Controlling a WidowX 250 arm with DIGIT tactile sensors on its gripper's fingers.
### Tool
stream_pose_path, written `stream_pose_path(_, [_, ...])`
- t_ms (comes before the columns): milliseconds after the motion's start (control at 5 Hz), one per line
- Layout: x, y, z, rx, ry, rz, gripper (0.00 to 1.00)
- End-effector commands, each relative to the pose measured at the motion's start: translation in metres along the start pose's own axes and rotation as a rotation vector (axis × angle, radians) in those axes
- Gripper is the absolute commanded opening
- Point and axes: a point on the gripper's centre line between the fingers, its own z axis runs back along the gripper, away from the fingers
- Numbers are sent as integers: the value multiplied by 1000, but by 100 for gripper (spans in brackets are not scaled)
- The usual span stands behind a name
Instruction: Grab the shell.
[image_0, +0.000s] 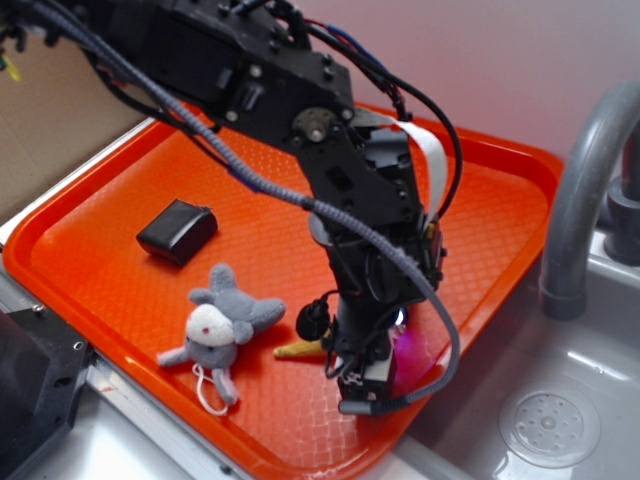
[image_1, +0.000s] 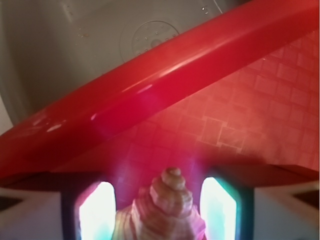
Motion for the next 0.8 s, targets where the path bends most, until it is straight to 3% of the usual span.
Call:
stream_pose_path(0, [-26,10,34,11,18,129,0])
stream_pose_path(200, [-52,48,76,9,23,379,0])
stream_pose_path(400, [-71,68,115,0,-8,617,0])
stream_pose_path(600, [-85,76,155,27,-23,803,0])
